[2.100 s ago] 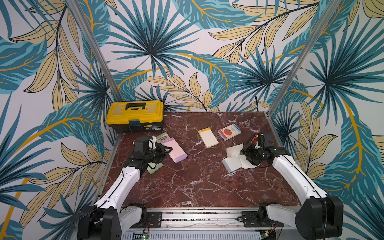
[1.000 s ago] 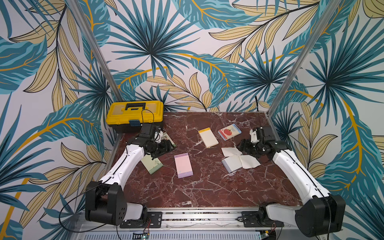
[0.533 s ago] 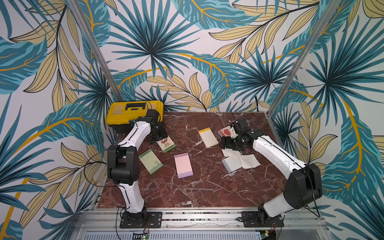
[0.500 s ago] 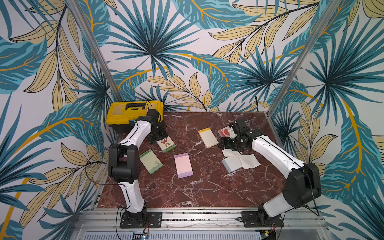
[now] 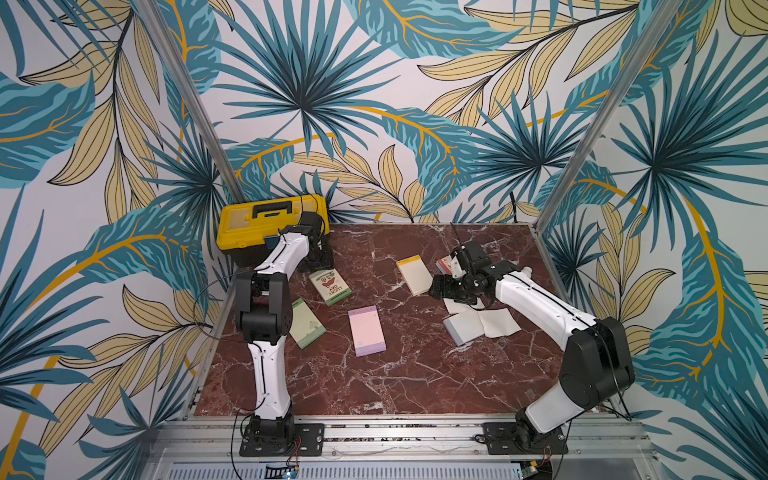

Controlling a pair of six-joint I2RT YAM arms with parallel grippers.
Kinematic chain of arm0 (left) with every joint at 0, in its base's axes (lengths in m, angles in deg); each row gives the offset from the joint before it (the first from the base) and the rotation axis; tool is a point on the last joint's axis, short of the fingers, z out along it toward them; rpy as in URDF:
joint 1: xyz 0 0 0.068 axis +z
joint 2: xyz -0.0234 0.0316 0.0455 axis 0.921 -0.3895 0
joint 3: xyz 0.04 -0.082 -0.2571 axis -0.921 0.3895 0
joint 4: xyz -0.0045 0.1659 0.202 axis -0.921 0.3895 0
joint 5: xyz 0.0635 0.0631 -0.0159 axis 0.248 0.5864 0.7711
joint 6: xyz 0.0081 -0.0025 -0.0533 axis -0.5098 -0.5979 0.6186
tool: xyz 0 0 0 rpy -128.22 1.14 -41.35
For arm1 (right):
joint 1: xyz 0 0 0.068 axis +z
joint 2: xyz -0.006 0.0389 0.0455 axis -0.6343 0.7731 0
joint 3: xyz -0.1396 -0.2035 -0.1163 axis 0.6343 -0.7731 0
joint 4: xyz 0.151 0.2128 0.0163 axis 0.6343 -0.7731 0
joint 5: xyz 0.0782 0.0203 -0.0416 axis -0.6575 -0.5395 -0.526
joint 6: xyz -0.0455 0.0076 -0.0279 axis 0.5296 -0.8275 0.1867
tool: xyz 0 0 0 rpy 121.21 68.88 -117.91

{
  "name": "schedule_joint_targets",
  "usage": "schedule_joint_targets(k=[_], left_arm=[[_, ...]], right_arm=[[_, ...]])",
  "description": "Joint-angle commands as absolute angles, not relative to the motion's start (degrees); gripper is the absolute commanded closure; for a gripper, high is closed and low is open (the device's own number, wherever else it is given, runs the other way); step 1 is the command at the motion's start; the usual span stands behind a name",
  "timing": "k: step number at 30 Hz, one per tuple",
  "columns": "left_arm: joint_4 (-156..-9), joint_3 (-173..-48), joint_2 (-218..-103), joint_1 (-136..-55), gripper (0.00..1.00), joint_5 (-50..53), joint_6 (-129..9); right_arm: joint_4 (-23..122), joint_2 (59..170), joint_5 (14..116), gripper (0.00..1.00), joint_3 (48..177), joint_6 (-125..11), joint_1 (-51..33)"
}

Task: Tear off pages from different memo pads
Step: Move the memo pad to the center of the board.

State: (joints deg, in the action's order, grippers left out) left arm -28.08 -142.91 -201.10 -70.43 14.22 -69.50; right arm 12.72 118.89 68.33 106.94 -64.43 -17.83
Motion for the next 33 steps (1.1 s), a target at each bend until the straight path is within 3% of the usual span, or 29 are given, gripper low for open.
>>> schedule_joint_targets(k=[1, 11, 20, 26, 33], left_arm=[[-30.20, -144.02, -203.69, -70.06, 0.25, 15.45, -77.48], [-34.36, -140.52, -205.27, -70.06, 0.25, 12.06, -77.23], [-28.27, -131.49, -201.39, -72.36, 0.34, 8.61, -72.23], [-27.37, -122.69, -194.73, -73.26, 0.39, 3.82, -68.02], [-29.40, -114.07, -189.87, -79.90, 0.46, -4.32, -56.37]], right_arm=[[14.87, 117.86, 67.61, 0.11, 104.46, -65.36, -17.51], [15.58, 116.49, 69.18, 0.11, 103.89, -65.83, -17.57], [15.06, 115.79, 69.26, 0.12, 104.72, -67.59, -17.57], [14.73, 115.97, 67.94, 0.18, 103.93, -71.08, -14.82], [23.69, 118.98, 65.87, 0.28, 102.74, -83.10, -6.00]])
